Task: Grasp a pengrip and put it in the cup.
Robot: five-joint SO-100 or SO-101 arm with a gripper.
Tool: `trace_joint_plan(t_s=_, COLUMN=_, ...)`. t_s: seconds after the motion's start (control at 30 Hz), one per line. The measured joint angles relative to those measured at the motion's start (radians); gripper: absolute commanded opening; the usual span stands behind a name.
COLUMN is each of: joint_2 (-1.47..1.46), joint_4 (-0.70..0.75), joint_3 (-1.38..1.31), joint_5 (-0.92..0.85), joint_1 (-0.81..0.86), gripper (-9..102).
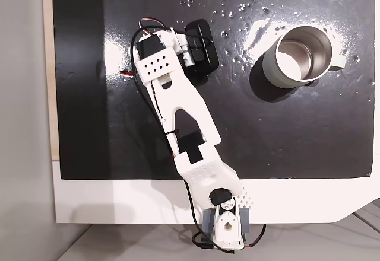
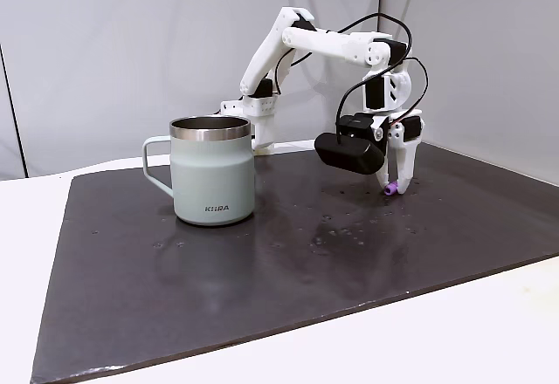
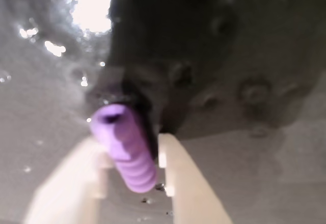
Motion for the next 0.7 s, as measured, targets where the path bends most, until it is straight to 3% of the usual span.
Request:
trace_joint_plan(t_s=0.37, joint_2=0.072, joint_4=0.072, joint_3=-0.002, joint_5=0.006, joint_1=0.023, gripper=0)
trace_joint_plan(t_s=0.7, joint_2=0.459, joint_4=0.267, joint_3=-0.002, joint_5=-0.002, joint_1=0.244, gripper=0)
